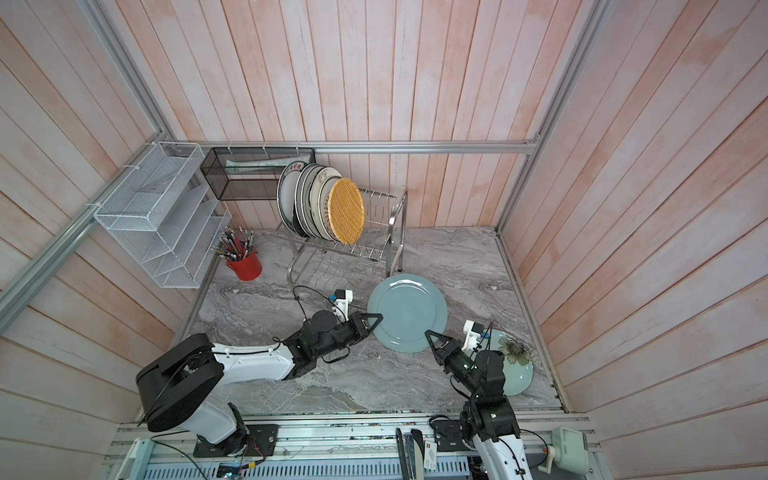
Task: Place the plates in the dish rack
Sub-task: 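Grasp the teal plate's rim with the left gripper while the right holds it, then carry the teal plate to the rack with the left gripper while the right releases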
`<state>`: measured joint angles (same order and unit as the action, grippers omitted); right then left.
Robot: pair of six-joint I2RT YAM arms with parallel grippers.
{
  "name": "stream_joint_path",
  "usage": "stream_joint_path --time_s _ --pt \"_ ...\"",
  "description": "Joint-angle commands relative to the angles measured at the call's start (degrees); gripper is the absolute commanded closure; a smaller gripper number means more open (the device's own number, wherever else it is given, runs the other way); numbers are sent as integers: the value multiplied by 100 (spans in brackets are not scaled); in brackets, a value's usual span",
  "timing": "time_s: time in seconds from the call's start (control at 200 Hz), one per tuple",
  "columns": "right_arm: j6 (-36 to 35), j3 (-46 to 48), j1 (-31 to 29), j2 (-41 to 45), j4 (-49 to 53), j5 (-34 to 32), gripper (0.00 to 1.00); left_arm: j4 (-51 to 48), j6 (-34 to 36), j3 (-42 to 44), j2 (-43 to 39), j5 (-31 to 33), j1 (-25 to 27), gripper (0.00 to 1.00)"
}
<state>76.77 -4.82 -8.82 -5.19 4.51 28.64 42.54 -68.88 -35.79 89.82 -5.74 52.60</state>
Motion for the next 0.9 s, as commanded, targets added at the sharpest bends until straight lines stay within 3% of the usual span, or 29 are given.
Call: stream_joint_path --time_s 0.0,0.08,0.14,0.345,0.545,0.7,0.775,0.89 --pt "-38 -282 -26 4 -668 151 58 548 77 259 -449 -72 114 100" --pt "-262 -517 -23 -131 -484 42 23 396 76 491 -824 41 153 100" --pt "-279 -564 -31 -258 -657 15 2 262 77 719 -1153 154 156 100" --pt "-322 -676 -33 -942 -1755 264 2 -625 222 1488 -2822 431 159 100" --pt "-989 -1095 -48 -1531 -1913 218 2 -2760 600 1620 -5256 897 162 100" --pt "-802 -735 -68 -1657 -2626 24 2 -4357 1245 805 -6498 1432 157 100" --pt "-779 -566 -110 -1781 -3070 190 2 -4864 1679 109 -6526 1673 167 100" --pt "-1103 -621 -351 -1946 -2956 238 2 -5250 2465 -1062 -6099 1999 163 100"
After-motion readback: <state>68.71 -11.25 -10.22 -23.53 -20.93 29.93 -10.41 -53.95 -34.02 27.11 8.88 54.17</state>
